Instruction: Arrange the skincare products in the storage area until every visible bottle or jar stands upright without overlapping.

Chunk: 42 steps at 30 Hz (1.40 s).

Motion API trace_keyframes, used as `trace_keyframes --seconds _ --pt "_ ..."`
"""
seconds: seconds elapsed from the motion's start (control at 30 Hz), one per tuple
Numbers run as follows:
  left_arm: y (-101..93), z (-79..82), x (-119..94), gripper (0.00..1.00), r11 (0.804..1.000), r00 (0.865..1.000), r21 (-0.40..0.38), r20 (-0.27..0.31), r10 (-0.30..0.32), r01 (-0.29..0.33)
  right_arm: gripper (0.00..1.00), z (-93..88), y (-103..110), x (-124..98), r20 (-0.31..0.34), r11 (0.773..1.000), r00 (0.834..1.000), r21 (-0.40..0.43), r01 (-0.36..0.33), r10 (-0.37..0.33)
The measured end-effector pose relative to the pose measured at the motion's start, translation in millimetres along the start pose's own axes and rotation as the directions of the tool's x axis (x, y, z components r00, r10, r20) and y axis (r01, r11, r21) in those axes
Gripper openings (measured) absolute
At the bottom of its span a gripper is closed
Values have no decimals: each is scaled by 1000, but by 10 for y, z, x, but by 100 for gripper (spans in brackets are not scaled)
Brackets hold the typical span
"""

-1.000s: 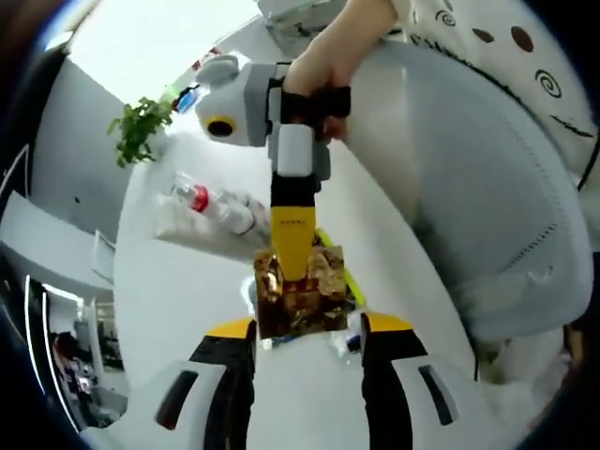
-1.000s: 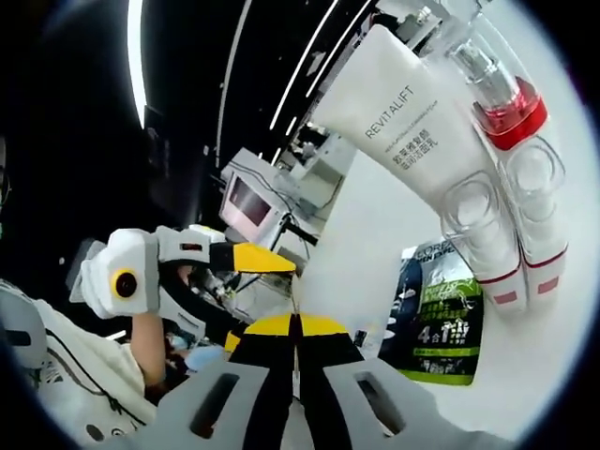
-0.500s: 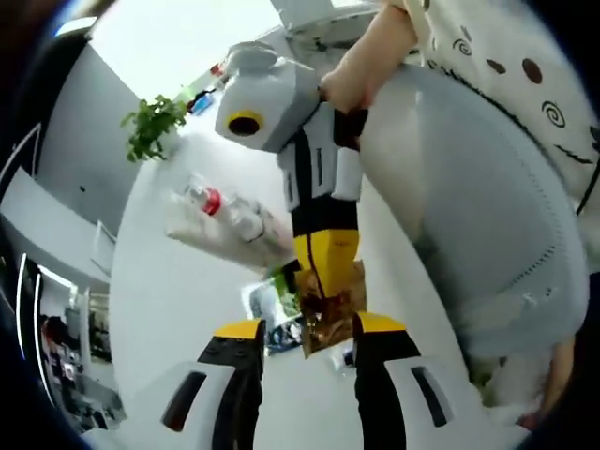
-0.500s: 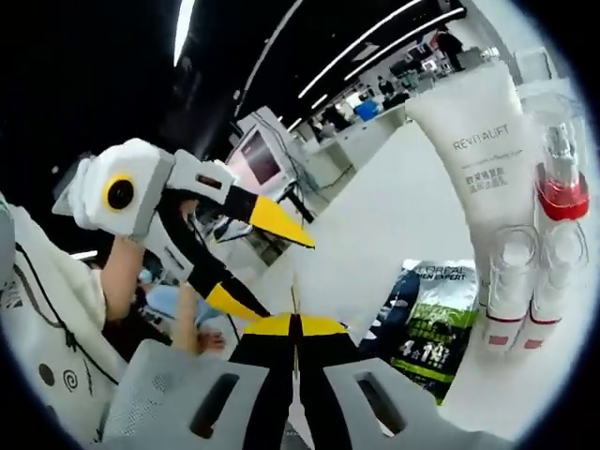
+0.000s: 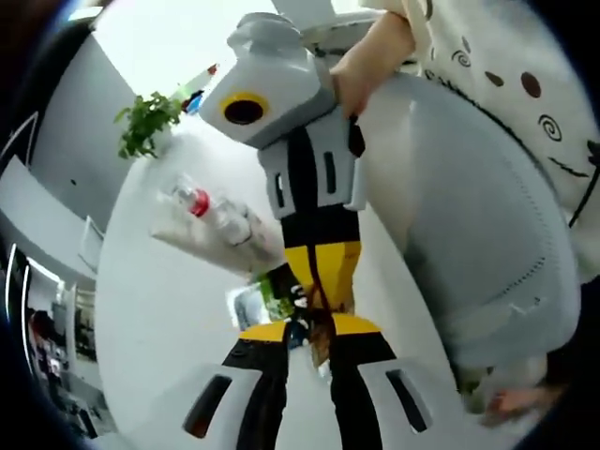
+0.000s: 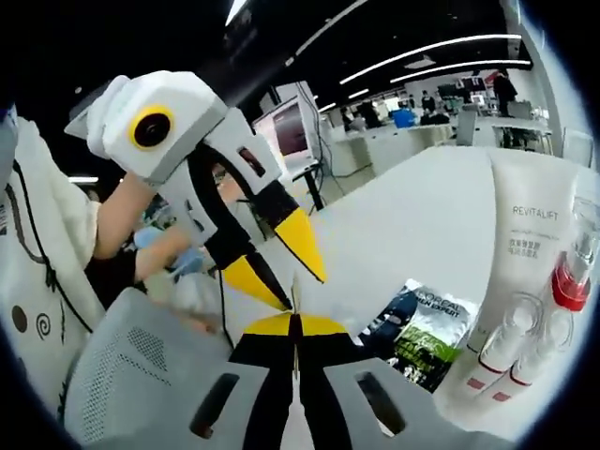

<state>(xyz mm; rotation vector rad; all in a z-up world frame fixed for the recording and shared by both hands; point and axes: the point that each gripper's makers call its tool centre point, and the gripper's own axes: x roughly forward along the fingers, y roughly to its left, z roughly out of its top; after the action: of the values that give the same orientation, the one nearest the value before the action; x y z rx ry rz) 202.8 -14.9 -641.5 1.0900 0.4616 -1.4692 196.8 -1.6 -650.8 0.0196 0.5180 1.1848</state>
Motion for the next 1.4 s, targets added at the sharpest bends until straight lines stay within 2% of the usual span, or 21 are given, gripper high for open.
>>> trace_keyframes --seconds 0.13,0.33,0.47,0.83,0.97,1.17,1.27,1.33,1.4 --pt "-35 -6 9 12 1000 1000 2 -5 -14 14 1 30 14 -12 6 1000 1000 -10 -15 15" --pt "-79 -19 16 5 999 999 -10 -11 -33 33 1 15 27 4 -30 996 999 -82 -19 17" --pt "-82 -15 15 4 999 999 -8 -11 -31 31 1 9 26 0 -36 996 999 -86 -23 20" --pt "-75 -27 12 0 997 1000 -72 9 -8 9 1 7 2 6 -43 996 999 -93 -12 8" --pt "-24 -46 1 0 993 999 -113 13 45 -43 1 30 -31 22 -43 994 999 -110 9 -14" --pt "57 -123 -5 0 969 992 -218 22 121 -113 1 62 -114 77 -39 995 999 -94 35 -39" --pt "50 -161 2 0 963 989 -234 26 146 -136 1 55 -114 110 -59 989 997 -143 36 -45" --pt "74 -186 -1 0 957 982 -232 28 188 -176 1 64 -136 129 -60 985 997 -164 45 -56" --pt "49 -176 -11 0 954 978 -227 34 208 -195 1 64 -133 140 -65 985 997 -167 38 -50"
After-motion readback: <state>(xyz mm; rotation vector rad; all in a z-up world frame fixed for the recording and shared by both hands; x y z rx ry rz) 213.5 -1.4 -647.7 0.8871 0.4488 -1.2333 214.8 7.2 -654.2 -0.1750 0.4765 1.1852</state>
